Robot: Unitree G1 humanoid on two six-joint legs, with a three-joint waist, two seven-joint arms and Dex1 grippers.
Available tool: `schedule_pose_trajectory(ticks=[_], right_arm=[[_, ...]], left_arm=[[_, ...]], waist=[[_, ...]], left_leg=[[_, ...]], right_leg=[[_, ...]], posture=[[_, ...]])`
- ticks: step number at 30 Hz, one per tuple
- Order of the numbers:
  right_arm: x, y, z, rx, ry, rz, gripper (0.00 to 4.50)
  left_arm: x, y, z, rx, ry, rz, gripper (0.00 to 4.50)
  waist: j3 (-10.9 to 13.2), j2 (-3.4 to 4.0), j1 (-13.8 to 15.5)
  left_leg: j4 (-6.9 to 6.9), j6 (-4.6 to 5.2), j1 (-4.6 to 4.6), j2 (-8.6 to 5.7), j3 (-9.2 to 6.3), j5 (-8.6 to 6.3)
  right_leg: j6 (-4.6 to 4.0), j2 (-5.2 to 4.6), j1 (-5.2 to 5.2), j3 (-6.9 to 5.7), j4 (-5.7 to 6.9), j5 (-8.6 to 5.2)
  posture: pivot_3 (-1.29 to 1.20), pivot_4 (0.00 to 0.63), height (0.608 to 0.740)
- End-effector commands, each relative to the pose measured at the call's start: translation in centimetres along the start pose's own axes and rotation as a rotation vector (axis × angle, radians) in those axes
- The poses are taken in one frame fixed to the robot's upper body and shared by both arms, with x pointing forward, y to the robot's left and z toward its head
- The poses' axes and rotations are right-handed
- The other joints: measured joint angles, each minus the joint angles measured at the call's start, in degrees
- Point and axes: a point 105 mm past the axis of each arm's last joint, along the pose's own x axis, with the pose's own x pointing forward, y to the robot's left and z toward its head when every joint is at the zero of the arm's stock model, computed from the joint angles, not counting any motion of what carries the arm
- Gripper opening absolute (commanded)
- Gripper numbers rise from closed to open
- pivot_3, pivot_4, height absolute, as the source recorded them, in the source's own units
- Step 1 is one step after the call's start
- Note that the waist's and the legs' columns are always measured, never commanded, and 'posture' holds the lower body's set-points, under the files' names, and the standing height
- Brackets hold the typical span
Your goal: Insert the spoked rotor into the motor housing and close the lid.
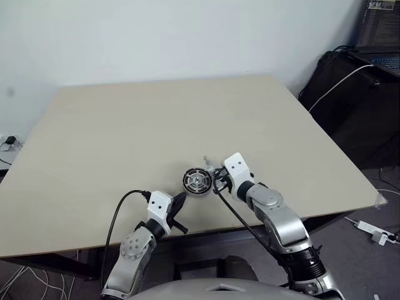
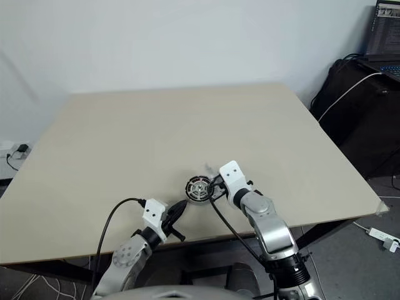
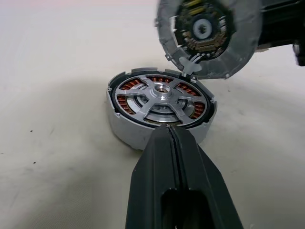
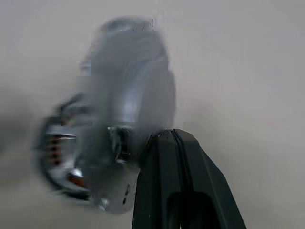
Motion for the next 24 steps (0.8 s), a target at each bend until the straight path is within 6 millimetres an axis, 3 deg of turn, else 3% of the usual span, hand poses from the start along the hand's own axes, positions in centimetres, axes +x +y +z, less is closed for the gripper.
schedule_pose_trajectory(ticks=[1, 8, 21, 24], right_arm=[[-0.1, 3.5, 2.5, -0.002, -0.069, 0.207, 0.02], [1.9, 5.3, 1.3, 0.010, -0.013, 0.262, 0.02], [3.8, 2.2, -1.2, 0.174, 0.042, 0.109, 0.02], [3.0, 3.2, 0.3, 0.134, -0.033, 0.180, 0.02]], left_arm=[[0.2, 0.2, 1.3, 0.018, -0.051, -0.008, 0.00], [0.0, 0.3, 0.7, 0.017, -0.046, -0.005, 0.00], [-0.2, 0.2, 0.7, 0.025, -0.048, 0.004, 0.00], [-0.2, 0.2, 1.0, 0.028, -0.051, 0.002, 0.00]], waist=[[0.0, -0.02, 0.0], [-0.1, -0.08, 0.0], [-0.2, -0.11, 0.2], [-0.2, -0.10, 0.2]], left_leg=[[0.00, 0.00, 0.00, 0.01, -0.01, 0.00], [0.07, -0.02, 0.00, 0.02, -0.03, 0.01], [0.11, -0.08, 0.00, -0.01, -0.03, 0.04], [0.15, -0.08, 0.00, -0.01, -0.03, 0.04]], right_leg=[[0.00, 0.01, 0.00, 0.00, 0.01, 0.00], [-0.19, 0.02, 0.02, -0.02, 0.04, 0.11], [-0.28, 0.01, 0.04, -0.01, 0.08, 0.19], [-0.26, 0.01, 0.06, 0.00, 0.08, 0.18]], posture=[[0.00, 0.000, 0.740], [0.00, 0.000, 0.740], [0.00, 0.000, 0.740], [0.00, 0.000, 0.740]])
